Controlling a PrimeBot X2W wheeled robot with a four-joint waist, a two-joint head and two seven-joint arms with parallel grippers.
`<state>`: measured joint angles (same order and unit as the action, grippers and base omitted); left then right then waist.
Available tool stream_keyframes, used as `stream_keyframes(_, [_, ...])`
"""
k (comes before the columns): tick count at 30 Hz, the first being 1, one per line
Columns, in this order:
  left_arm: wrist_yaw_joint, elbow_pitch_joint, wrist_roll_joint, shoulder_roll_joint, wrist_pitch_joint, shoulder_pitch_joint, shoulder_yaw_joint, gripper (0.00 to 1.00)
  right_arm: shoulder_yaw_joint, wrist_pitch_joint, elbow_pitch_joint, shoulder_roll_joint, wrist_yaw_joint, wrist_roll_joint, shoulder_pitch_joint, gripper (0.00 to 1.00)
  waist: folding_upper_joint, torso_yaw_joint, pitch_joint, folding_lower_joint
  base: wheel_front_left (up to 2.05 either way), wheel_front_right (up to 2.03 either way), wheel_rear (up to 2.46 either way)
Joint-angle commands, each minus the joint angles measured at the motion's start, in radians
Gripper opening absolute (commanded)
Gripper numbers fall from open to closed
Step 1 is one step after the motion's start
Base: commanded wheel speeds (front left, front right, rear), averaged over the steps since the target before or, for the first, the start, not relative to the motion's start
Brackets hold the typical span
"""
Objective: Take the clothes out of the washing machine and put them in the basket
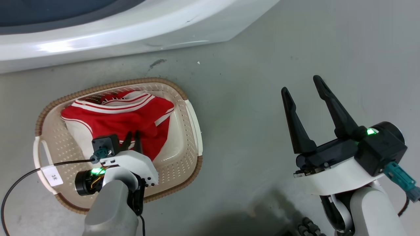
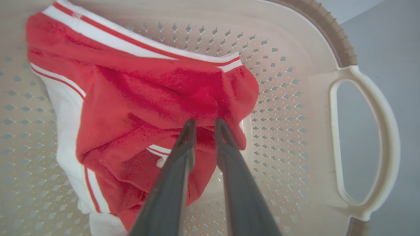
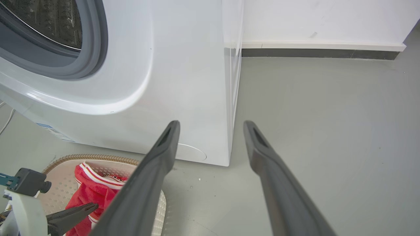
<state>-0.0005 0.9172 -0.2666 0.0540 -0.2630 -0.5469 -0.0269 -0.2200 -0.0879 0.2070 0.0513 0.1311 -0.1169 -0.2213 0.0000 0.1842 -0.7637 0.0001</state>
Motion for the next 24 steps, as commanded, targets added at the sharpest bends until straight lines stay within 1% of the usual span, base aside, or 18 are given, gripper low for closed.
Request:
stream_keyframes(1, [-0.005, -0.004, 0.008, 0.0, -0.002, 0.008, 0.005, 1.0, 0.001, -0.007, -0.012, -0.002, -0.001, 0.008, -0.011, 1.0, 0.0, -0.011, 0.033, -0.0001, 0.0, 0.0, 0.0])
stream_keyframes(2, [-0.005, -0.004, 0.008, 0.0, -0.002, 0.008, 0.005, 1.0, 0.001, -0.007, -0.012, -0.002, -0.001, 0.008, -0.011, 1.0, 0.0, -0.011, 0.033, -0.0001, 0.0, 0.0, 0.0])
stream_keyframes(5, [-0.016, -0.029, 0.017, -0.002, -0.002, 0.035, 0.011, 1.0, 0.006, -0.008, -0.029, -0.002, -0.001, 0.016, -0.001, 1.0, 0.0, -0.03, 0.098, -0.0001, 0.0, 0.0, 0.0])
stream_keyframes(8, [-0.028, -0.062, 0.005, -0.004, -0.002, 0.069, 0.015, 1.0, 0.018, 0.0, -0.041, -0.002, -0.001, 0.019, 0.018, 1.0, 0.0, -0.053, 0.177, -0.0001, 0.0, 0.0, 0.0])
stream_keyframes(11, [-0.037, -0.09, -0.03, -0.005, -0.002, 0.111, -0.009, 1.0, 0.038, 0.013, -0.053, -0.002, -0.001, 0.024, 0.046, 1.0, 0.0, -0.078, 0.269, -0.0001, 0.0, 0.0, 0.0])
stream_keyframes(16, [-0.014, -0.143, -0.063, -0.005, -0.002, 0.18, -0.049, 1.0, 0.067, 0.044, -0.067, -0.002, -0.001, 0.037, 0.095, 1.0, 0.0, -0.113, 0.396, -0.0001, 0.0, 0.0, 0.0])
stream_keyframes(21, [0.001, -0.213, -0.063, -0.005, -0.002, 0.234, -0.066, 1.0, 0.092, 0.062, -0.069, -0.002, -0.001, 0.042, 0.142, 1.0, 0.0, -0.145, 0.493, -0.0001, 0.0, 0.0, 0.0])
stream_keyframes(24, [0.007, -0.269, -0.042, -0.005, -0.002, 0.257, -0.069, 1.0, 0.107, 0.074, -0.066, -0.002, -0.001, 0.048, 0.168, 1.0, 0.0, -0.168, 0.542, -0.0001, 0.0, 0.0, 0.0])
